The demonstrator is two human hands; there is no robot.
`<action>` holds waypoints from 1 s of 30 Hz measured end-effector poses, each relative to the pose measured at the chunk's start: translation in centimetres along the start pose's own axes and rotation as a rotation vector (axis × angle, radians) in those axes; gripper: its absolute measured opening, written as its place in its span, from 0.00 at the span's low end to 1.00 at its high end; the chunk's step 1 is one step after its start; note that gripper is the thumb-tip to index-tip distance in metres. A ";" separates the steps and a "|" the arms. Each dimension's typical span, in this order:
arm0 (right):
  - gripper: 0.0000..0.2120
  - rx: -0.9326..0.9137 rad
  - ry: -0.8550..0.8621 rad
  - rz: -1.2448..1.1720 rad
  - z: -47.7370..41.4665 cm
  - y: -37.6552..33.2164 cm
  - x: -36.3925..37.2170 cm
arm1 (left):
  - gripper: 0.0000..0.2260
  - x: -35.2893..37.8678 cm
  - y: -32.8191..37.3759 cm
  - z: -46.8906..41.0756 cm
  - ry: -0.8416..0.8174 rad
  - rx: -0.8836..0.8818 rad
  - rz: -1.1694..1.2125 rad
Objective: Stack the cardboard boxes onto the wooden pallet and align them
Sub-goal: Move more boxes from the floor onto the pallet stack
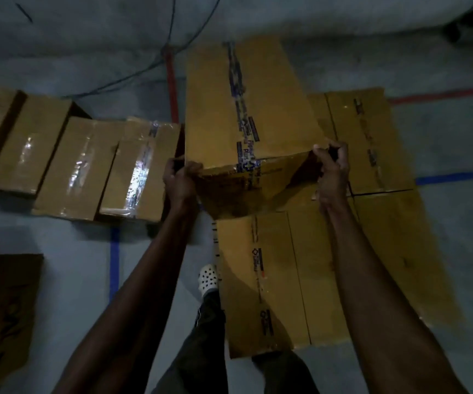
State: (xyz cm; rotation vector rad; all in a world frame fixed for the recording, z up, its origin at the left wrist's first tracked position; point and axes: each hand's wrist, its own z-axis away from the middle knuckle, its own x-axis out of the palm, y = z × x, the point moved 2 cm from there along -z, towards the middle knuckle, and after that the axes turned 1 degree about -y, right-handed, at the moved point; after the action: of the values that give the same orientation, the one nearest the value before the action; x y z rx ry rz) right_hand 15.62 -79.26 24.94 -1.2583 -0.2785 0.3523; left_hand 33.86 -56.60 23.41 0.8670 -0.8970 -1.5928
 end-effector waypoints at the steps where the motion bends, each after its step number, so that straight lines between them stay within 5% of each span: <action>1: 0.11 0.045 -0.031 0.010 -1.8 2.4 0.2 | 0.11 0.1 -2.6 -2.2 -0.037 -0.016 -0.032; 10: 0.17 0.229 -0.062 0.344 -8.1 18.7 -1.5 | 0.23 1.5 -17.2 -7.2 -0.305 -0.012 -0.207; 12: 0.22 0.188 -0.047 0.375 -8.1 19.4 -1.7 | 0.24 2.2 -18.0 -7.1 -0.320 0.032 -0.212; 21: 0.10 0.099 -0.032 0.494 -12.5 18.5 -0.8 | 0.25 4.0 -15.2 -12.6 -0.307 0.058 -0.188; 26: 0.22 0.131 -0.068 0.495 -12.5 19.5 -0.3 | 0.32 3.1 -16.3 -14.0 -0.386 0.119 -0.206; 30: 0.22 0.130 -0.076 0.492 -12.4 19.8 -0.8 | 0.31 3.0 -16.2 -12.7 -0.386 0.154 -0.230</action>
State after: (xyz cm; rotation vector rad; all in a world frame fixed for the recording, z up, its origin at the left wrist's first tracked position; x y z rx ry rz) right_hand 17.67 -85.16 2.40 -1.1774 -0.0037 0.8281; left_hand 37.51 -58.56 2.97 0.8039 -1.2397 -1.9520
